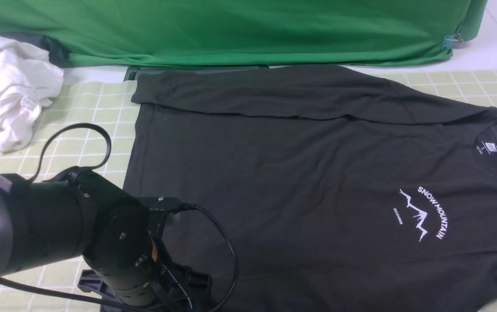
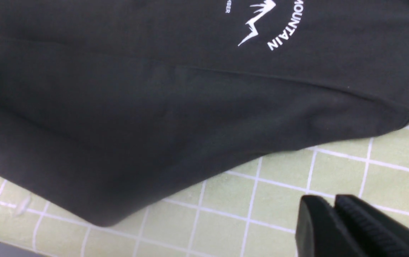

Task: Fold a long-sleeved shirt over a green coffee tablecloth.
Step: 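Grasp the left edge of the dark T-shirt lying flat on the table, then fold the left side of the black T-shirt inward over its body, then grab the top left corner of the dark shirt with the left gripper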

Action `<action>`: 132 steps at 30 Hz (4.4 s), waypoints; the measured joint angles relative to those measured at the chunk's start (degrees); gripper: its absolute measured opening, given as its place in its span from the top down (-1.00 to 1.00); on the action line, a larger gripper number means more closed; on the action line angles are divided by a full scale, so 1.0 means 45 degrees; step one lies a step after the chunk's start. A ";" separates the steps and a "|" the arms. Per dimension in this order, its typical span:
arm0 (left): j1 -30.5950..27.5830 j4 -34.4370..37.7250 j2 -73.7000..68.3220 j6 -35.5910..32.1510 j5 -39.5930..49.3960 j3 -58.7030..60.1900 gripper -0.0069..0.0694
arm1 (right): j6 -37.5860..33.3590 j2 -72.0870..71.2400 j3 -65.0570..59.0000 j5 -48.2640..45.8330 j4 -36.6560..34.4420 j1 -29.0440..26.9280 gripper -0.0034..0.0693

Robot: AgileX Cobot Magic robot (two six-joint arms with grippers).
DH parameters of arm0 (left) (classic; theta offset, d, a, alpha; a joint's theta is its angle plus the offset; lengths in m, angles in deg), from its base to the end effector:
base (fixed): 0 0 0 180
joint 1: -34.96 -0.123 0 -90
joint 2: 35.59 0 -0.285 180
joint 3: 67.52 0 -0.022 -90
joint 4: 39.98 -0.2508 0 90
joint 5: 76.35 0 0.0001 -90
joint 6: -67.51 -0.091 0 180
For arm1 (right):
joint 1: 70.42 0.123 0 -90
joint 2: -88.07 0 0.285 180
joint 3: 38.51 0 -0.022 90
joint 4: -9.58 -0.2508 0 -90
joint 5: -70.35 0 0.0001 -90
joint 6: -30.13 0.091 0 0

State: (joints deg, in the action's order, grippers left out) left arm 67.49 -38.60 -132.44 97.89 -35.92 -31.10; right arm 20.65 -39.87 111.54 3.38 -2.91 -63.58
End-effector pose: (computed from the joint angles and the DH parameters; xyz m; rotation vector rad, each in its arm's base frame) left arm 0.2029 -0.1311 0.1596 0.0306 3.0544 -0.1094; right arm 0.1136 0.0319 0.3283 -0.3287 2.5630 0.2743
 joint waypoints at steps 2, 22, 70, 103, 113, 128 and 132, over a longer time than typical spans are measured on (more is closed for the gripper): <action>0.0000 0.0315 -0.0223 0.0079 -0.0013 0.0000 -0.31 | -0.0012 0.0000 0.0000 0.0000 0.0000 0.0000 0.70; 0.0002 0.1362 0.0668 -0.0529 0.0188 -0.0151 0.56 | -0.0052 0.0000 0.0000 -0.0090 0.0000 0.0000 0.62; -0.5860 0.2617 -0.3915 -0.3232 -0.2169 -0.5717 0.63 | 0.0672 0.0000 0.0000 0.0791 0.0000 0.0000 0.51; -0.7936 0.4971 -0.9208 -0.4502 -0.4053 -1.3128 -0.13 | 0.1588 0.0015 0.0000 0.1279 0.0000 0.0000 0.45; -0.7958 0.4573 -0.9865 -0.4544 -0.4141 -1.3520 -0.07 | 0.1681 0.0015 0.0000 0.1119 0.0000 0.0000 0.44; -0.7979 0.6150 -1.0182 -0.5027 -0.3666 -1.4044 0.57 | 0.1681 0.0015 0.0000 0.1315 0.0000 0.0000 0.43; -0.7979 0.7258 -1.0060 -0.5894 -0.3256 -1.4432 0.74 | 0.1692 0.0015 0.0000 0.1300 0.0000 0.0000 0.42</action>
State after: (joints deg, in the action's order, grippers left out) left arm 31.58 -5.93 -177.71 71.36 -50.57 -96.04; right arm 28.27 -39.80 111.54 9.23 -2.91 -63.58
